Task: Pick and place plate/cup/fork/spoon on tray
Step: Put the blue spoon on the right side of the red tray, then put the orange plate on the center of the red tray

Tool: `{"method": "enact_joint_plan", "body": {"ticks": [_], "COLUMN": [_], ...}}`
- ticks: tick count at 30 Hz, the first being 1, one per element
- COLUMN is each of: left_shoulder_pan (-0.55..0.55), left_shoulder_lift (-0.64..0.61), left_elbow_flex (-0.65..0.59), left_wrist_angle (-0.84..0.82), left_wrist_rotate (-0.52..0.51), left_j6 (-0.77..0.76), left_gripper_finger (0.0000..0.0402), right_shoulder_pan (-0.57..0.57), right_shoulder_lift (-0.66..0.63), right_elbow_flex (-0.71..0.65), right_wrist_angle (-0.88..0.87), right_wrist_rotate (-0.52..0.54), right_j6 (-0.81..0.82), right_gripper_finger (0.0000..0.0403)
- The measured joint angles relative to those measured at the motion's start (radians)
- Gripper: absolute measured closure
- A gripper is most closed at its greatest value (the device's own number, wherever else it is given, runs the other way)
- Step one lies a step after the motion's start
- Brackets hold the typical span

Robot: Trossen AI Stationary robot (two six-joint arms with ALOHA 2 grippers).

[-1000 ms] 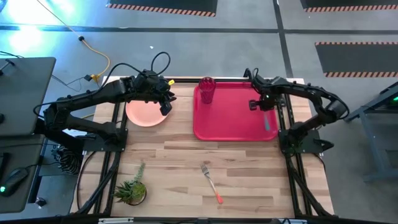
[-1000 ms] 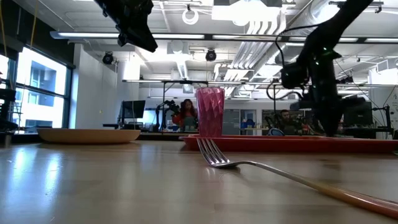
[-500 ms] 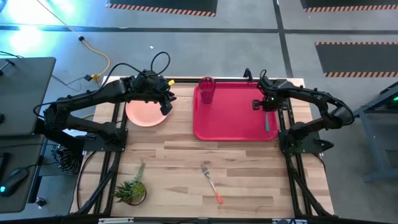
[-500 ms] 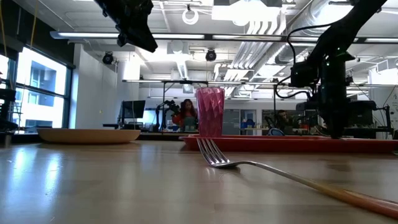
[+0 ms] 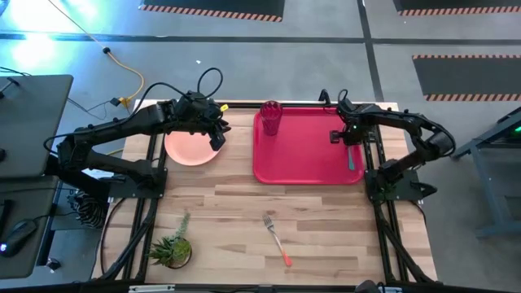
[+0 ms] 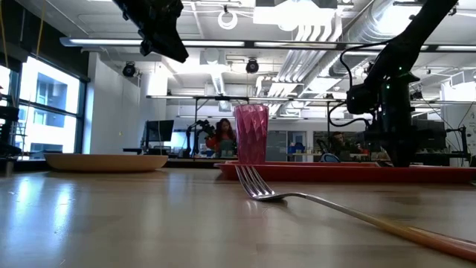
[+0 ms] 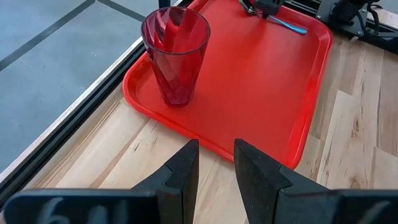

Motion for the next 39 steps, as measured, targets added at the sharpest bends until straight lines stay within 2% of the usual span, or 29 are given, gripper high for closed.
{"method": "enact_joint_plan", "body": {"ticks": [7, 19, 29, 35, 39], "left_shoulder_pan": [0.000, 0.000, 0.000, 0.002, 0.002], "left_shoulder_lift": [0.000, 0.000, 0.000, 0.000, 0.000], "left_elbow_flex": [0.000, 0.000, 0.000, 0.000, 0.000], "left_wrist_angle": [0.000, 0.000, 0.000, -0.016, -0.044], "left_wrist_rotate": [0.000, 0.000, 0.000, -0.041, -0.046], "left_j6": [0.000, 0.000, 0.001, 0.001, -0.009], "left_gripper_finger": [0.0312, 0.0312, 0.0312, 0.0312, 0.0304], "right_shoulder_pan": [0.000, 0.000, 0.002, 0.010, 0.064], "right_shoulder_lift": [0.001, -0.010, -0.044, -0.045, -0.051], "right_elbow_flex": [0.000, 0.002, 0.117, 0.163, 0.185], "right_wrist_angle": [-0.001, -0.016, -0.133, -0.189, -0.207], "right_wrist_rotate": [0.002, 0.014, 0.019, -0.066, -0.064], "right_j6": [-0.002, -0.001, -0.009, -0.009, 0.006], "right_gripper_finger": [0.0392, 0.0334, 0.0332, 0.0331, 0.0331]}}
